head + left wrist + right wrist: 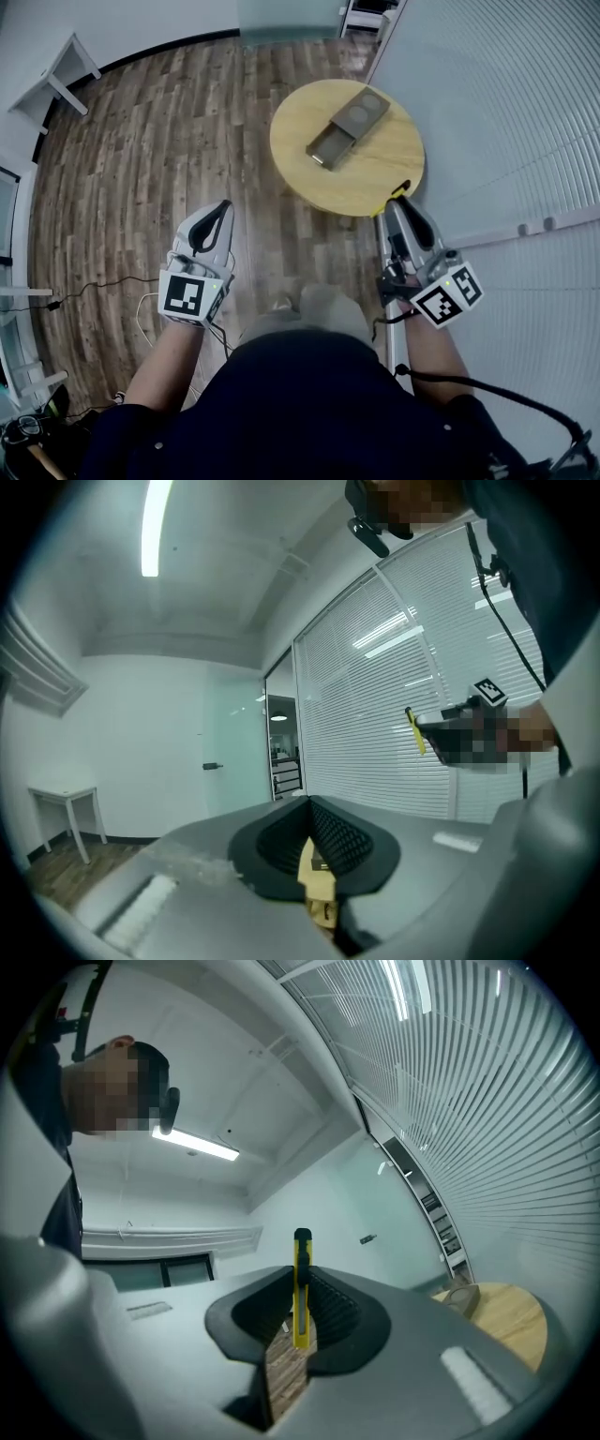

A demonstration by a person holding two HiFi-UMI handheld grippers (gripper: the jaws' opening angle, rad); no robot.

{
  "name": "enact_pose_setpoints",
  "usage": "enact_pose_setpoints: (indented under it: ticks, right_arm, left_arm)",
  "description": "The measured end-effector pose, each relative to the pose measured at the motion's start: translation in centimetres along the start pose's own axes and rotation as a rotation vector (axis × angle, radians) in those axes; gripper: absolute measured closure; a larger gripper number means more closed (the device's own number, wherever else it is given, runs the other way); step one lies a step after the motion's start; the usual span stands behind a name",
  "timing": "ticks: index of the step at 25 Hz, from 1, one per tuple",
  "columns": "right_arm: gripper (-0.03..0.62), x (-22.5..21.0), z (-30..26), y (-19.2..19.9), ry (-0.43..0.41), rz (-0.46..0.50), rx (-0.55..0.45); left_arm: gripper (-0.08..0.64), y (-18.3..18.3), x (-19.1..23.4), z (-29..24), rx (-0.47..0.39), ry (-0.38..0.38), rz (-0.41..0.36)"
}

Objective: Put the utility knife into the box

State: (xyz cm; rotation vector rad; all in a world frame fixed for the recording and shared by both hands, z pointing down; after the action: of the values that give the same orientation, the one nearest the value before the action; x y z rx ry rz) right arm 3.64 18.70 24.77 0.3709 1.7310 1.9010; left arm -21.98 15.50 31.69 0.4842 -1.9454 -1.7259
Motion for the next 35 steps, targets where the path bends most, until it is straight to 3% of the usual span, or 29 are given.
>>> enact_pose_setpoints:
  ticks: [2,6,11,18,24,27,31,35]
  right_arm:
    - [0.535,-0.9,0.1,0.8,-0.008,-0.007,-0.002]
    - [0.535,-2.2,-6.0,-1.2,-0.051,-0.004,0.004]
    - [0.535,-5.7,-10.2,-0.7,-0.114,-0.023,0.001]
    - [0.535,-13.4,-14.8,-0.9,-0.173,-0.075,-0.009]
    - [0.535,-18.2,-19.1,1.7,-0.228,-0.09,-0.012]
    - [0.535,-19.8,-20.4,2.4,-0.22,-0.101,-0.01]
    - [0.535,-19.4,-23.6,1.8,-0.168,-0.084,0.003]
    - [0.535,-21.5,-26.6,2.5,-0.08,-0.056,0.006]
  left_arm:
    - [0.557,0.9,-0.6,-0.8,0.008,0.002,-0.009]
    - [0.557,-2.3,3.0,-3.6,0.003,-0.02,-0.011]
    - [0.557,-2.8,4.8,-6.7,0.023,-0.087,0.002]
    - [0.558,-6.6,5.5,-13.3,-0.002,-0.128,-0.048]
    - [0.558,-5.0,7.1,-18.4,0.008,-0.176,-0.054]
    - [0.557,-4.1,7.5,-20.5,0.022,-0.165,-0.049]
    - [0.557,-5.8,11.2,-22.2,0.015,-0.123,-0.038]
    - [0.558,-5.4,14.8,-27.5,0.022,-0.028,-0.026]
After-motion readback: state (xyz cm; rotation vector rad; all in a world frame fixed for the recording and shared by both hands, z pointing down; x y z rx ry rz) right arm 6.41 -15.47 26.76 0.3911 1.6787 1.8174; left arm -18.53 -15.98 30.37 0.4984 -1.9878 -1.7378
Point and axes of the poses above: the fingertips, and each gripper's own axes: z backward along the fingers, x to its left, y out of its underside, the point moved 1 cm from there along z, backward along the fingers, and after that the axes turned 13 degrees about z, right-handed, at the moved point
